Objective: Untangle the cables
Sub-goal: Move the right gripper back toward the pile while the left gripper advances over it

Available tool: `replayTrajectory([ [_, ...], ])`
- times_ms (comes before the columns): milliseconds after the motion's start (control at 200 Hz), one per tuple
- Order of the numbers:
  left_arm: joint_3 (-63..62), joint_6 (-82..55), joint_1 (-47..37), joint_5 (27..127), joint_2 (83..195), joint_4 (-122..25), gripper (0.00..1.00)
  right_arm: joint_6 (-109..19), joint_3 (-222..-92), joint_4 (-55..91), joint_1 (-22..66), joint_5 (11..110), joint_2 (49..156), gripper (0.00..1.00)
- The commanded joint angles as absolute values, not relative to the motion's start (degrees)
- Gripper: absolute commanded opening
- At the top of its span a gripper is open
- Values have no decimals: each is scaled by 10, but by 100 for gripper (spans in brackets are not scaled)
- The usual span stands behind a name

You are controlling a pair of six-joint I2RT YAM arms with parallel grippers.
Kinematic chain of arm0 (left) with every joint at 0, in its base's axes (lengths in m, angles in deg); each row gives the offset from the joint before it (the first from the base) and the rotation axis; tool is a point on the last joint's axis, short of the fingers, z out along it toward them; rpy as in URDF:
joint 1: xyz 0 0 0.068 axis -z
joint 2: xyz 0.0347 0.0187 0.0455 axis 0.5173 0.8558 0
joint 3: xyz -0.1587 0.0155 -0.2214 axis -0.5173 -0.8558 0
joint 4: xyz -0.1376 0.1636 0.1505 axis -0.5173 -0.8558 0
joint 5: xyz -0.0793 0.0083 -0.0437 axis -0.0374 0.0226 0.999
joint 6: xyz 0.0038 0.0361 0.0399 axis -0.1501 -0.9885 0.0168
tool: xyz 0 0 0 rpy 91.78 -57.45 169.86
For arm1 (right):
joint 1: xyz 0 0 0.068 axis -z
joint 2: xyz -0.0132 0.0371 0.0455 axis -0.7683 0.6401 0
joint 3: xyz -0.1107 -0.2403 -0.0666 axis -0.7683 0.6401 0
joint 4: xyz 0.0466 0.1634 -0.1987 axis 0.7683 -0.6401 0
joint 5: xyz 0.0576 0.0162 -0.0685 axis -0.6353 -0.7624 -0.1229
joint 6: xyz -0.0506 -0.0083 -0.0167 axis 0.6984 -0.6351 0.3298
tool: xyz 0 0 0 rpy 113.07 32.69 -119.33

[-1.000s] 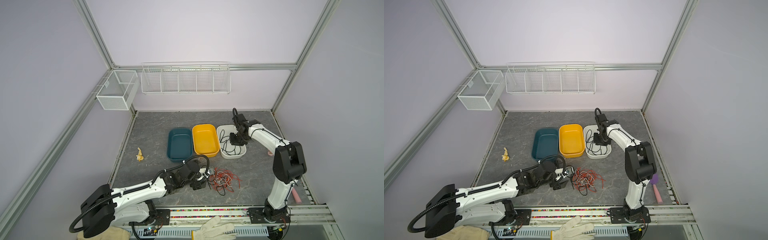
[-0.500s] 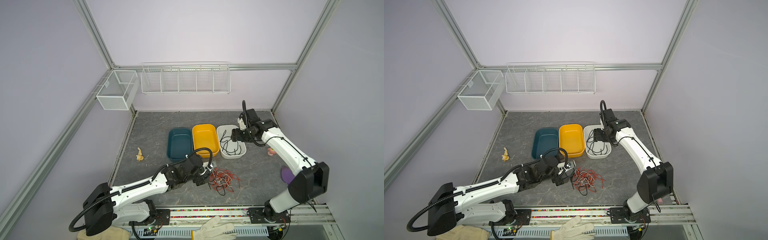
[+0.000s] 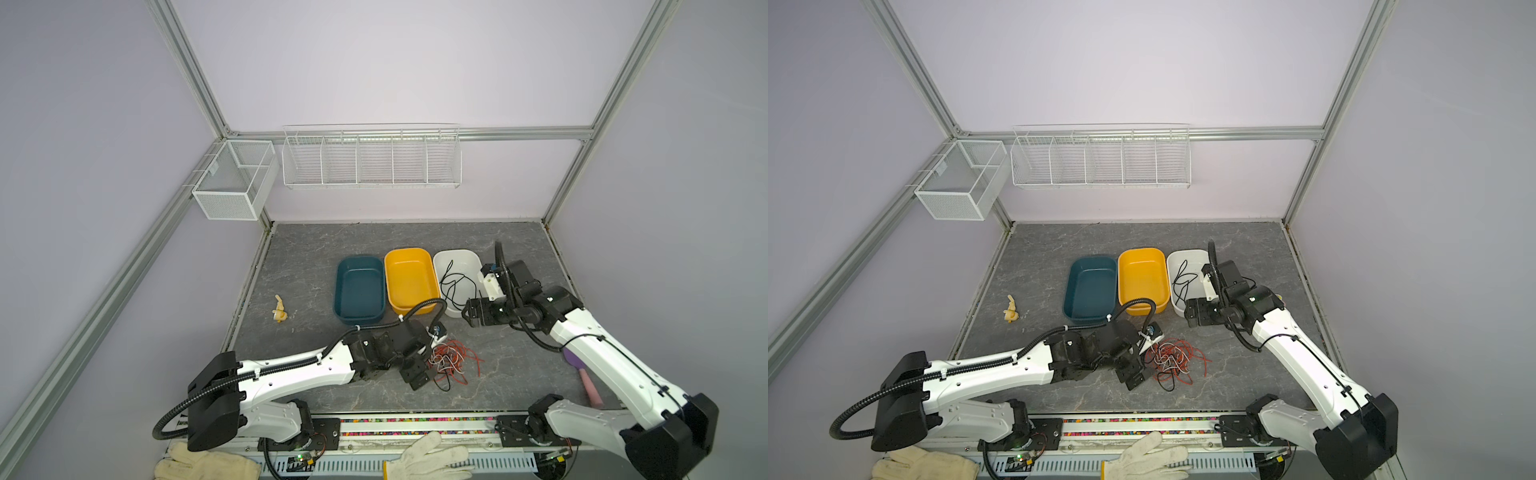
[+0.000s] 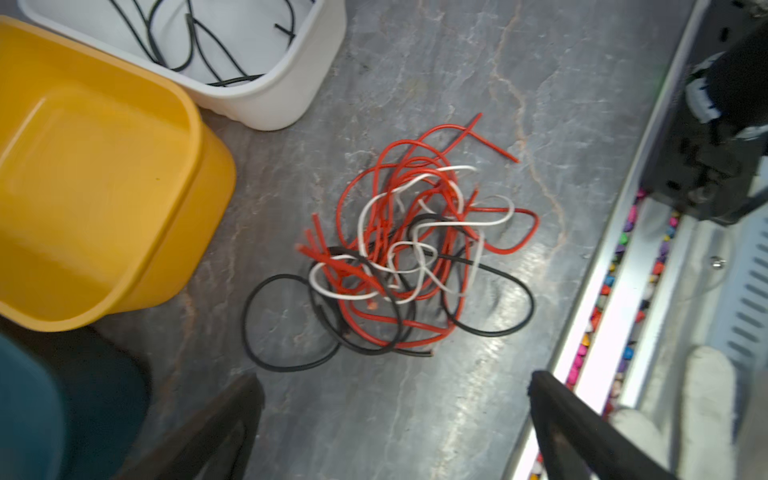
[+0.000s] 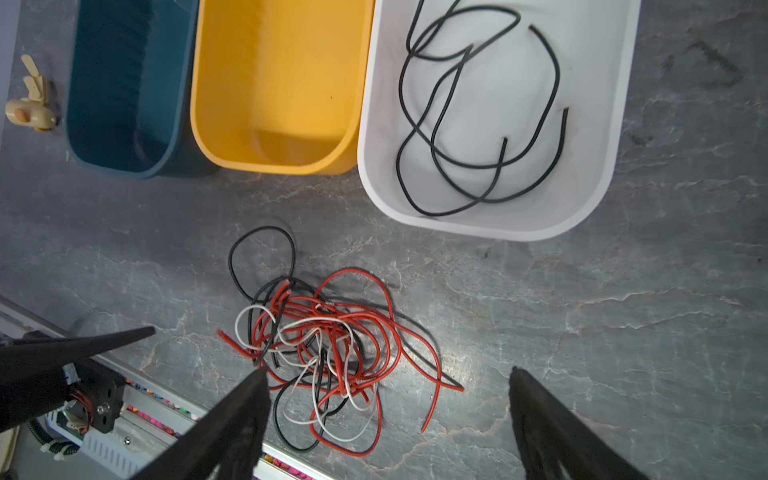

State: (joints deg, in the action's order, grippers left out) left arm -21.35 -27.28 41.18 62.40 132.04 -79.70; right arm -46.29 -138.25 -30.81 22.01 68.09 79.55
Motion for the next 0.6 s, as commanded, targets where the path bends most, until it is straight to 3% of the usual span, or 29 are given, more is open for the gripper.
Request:
replayTrajectory([
  [0,-227,-180,436,605,1328,-775,98,-466,-1347,-261,215,675,767,90],
  [475,-172,-105,449,517,1424,-790,85,-482,-1266,-174,209,697,730,90],
  [595,-142,-100,449,493,1459,-815,73,-485,-1261,-174,209,683,734,90],
])
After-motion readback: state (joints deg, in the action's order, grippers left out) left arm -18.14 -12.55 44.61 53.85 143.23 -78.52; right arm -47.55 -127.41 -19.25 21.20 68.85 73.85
